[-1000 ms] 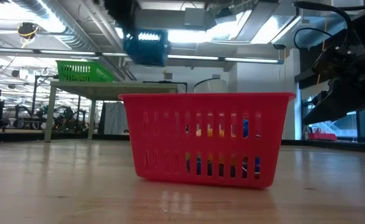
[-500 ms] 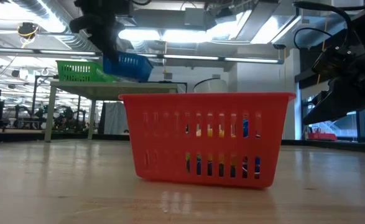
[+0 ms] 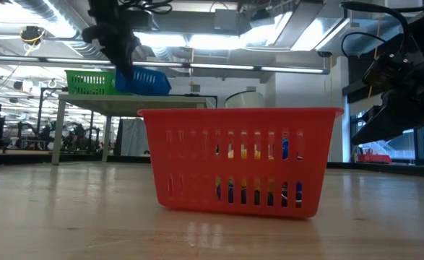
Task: Pick & Place Office Desk Supplies
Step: Put the blue bin on the shelf, then put the red bin on the shelf
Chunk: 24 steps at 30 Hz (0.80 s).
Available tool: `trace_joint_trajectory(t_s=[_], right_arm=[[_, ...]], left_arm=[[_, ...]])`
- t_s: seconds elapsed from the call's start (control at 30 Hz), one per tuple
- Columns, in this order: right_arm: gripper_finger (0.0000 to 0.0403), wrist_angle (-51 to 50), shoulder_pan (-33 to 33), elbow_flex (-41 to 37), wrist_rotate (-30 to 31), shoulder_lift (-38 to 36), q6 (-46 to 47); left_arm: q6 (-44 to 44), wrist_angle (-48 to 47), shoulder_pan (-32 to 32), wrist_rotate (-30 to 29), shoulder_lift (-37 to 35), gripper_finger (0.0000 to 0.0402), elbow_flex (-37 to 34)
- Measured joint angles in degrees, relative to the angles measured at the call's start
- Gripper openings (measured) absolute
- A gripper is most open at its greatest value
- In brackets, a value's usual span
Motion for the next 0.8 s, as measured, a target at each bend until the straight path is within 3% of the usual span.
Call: trace_joint_trajectory(t_s=[0.23, 0.8], right_arm=[[0.0113, 0.0, 0.0, 0.0, -0.02, 0.0, -0.02], [0.0113, 0.02, 0.0, 0.0, -0.11, 0.0, 0.0]], left_arm=[[-0.47, 0.0, 1.11, 0.25, 0.0, 0.0012, 0.0], [-1.68, 0.02, 1.5, 0.2, 0.02, 0.0095, 0.0]])
